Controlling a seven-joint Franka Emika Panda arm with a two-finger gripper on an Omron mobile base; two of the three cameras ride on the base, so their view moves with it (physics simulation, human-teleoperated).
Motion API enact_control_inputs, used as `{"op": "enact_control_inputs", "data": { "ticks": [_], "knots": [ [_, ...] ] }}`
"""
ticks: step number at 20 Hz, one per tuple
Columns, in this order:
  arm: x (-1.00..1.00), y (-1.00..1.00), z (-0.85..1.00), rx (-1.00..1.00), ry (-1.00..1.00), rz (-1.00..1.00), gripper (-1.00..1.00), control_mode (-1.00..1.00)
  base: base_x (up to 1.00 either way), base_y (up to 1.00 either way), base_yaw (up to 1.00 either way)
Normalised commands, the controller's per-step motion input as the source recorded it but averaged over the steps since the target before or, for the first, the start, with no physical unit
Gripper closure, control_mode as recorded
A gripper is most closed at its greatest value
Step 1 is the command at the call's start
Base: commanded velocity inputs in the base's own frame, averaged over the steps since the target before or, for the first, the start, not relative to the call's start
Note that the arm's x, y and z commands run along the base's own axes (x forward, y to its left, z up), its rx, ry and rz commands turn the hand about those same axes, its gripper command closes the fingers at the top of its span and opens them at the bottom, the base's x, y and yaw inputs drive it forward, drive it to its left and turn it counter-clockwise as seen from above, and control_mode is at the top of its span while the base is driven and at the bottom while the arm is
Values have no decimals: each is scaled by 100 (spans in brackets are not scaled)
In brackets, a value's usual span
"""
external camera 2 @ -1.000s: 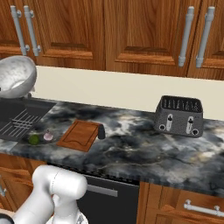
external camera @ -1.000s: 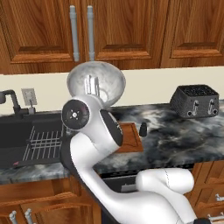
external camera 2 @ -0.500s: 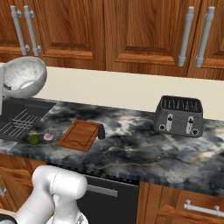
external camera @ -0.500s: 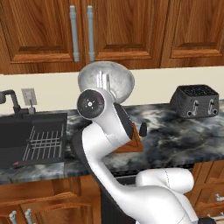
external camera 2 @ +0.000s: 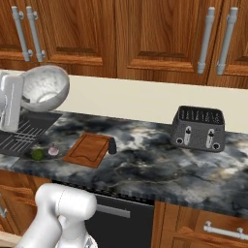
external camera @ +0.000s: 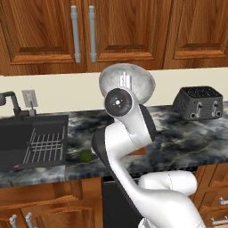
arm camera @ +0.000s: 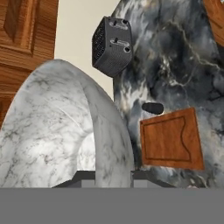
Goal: Open the cabinet. Place the bowl and condiment on the counter. Then place the lime and garlic on the cutting board.
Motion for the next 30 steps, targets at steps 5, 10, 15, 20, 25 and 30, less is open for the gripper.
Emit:
{"op": "enact_control_inputs", "data": {
  "ticks": [5,10,15,20,25,30],
  "knots": [
    [0,-57,-19,0,1,-13,100,-100,0,0,0],
    [0,-53,-19,0,2,-15,100,-100,0,0,0],
    [0,-50,-13,5,0,-10,100,-100,0,0,0],
    [6,-47,-11,6,1,-6,100,-100,0,0,0],
    [10,-43,-17,6,0,-5,100,-100,0,0,0],
    [12,-43,-19,7,0,-6,100,-100,0,0,0]
  ]
}}
